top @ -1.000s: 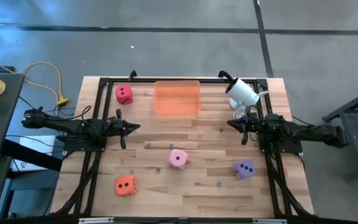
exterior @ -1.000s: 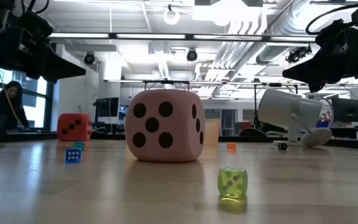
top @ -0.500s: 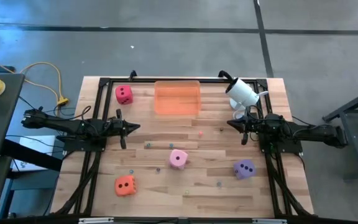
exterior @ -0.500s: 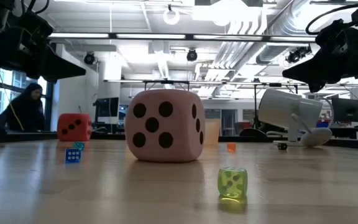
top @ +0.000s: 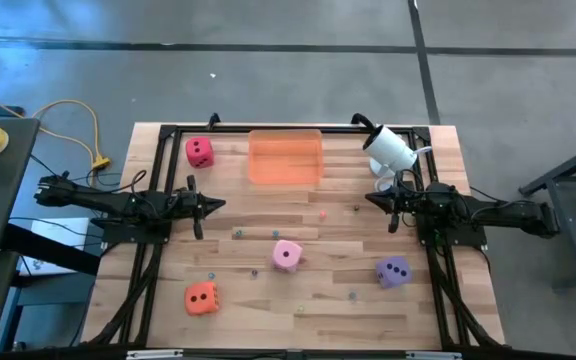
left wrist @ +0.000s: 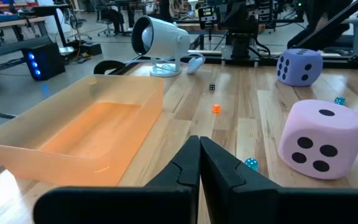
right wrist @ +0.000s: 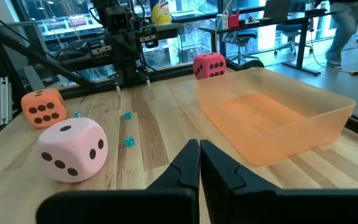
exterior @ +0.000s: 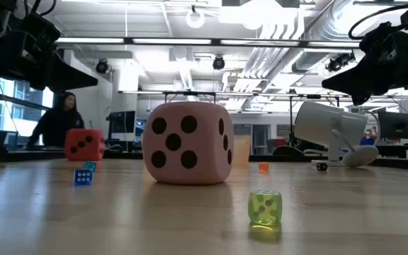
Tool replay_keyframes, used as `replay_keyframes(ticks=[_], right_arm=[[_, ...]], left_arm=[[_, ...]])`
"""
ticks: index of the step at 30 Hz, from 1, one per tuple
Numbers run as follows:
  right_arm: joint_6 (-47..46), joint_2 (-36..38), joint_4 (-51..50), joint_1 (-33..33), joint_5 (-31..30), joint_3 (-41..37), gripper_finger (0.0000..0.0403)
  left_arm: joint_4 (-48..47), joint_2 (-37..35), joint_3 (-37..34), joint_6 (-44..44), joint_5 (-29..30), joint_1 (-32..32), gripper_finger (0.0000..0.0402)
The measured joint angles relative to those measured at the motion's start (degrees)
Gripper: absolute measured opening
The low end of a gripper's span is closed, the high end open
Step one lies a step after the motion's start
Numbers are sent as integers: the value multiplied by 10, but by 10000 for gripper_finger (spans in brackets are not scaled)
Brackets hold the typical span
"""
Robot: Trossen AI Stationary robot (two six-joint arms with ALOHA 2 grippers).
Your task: Pick & Place Dice
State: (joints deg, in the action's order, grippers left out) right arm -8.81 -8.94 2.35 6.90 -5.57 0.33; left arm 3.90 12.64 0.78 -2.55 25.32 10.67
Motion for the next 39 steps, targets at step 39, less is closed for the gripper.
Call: replay_keyframes(ticks=[39], right_arm=[[-66,0,13,0,25,0,2]], left_arm=[[0,0,0,0,0,0,1]])
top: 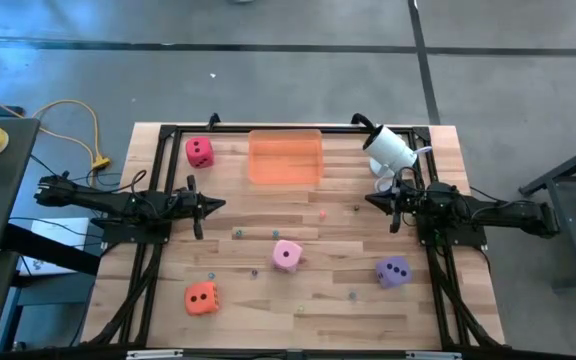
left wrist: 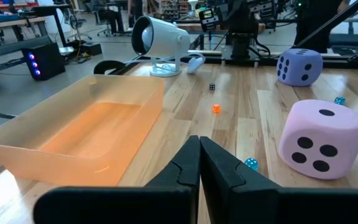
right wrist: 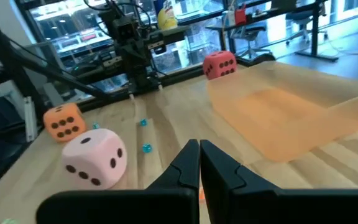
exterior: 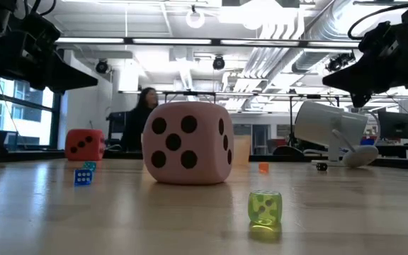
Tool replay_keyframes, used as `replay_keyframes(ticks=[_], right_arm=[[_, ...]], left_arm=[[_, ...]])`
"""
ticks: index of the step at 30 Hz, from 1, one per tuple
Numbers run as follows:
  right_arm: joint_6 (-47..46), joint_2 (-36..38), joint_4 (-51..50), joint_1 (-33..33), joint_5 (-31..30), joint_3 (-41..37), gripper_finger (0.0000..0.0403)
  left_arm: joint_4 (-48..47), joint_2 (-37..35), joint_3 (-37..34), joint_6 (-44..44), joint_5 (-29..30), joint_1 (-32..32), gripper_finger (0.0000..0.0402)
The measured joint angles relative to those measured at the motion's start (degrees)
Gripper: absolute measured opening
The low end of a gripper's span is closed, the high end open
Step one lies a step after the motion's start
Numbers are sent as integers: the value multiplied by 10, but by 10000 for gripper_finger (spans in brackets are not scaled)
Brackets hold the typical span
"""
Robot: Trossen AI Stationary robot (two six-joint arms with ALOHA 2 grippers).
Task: Pick & Place Dice
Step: Put the large purple die into the orange bin
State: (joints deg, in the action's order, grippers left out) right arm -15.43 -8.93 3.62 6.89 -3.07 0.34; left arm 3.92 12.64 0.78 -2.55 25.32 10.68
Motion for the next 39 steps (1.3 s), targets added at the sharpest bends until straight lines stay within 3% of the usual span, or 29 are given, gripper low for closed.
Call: replay_keyframes(ticks=[18,25,29,34,39], right_arm=[[-23,0,0,0,116,0,2],[-24,0,-1,0,84,0,11],[-22,0,-4,0,64,0,54],[-21,0,-4,0,53,0,155],[-21,-4,-6,0,-46,0,268]], left_arm=[[0,0,0,0,0,0,1],[0,0,0,0,0,0,1],[0,0,0,0,0,0,1],[0,0,0,0,0,0,1],[0,0,0,0,0,0,1]])
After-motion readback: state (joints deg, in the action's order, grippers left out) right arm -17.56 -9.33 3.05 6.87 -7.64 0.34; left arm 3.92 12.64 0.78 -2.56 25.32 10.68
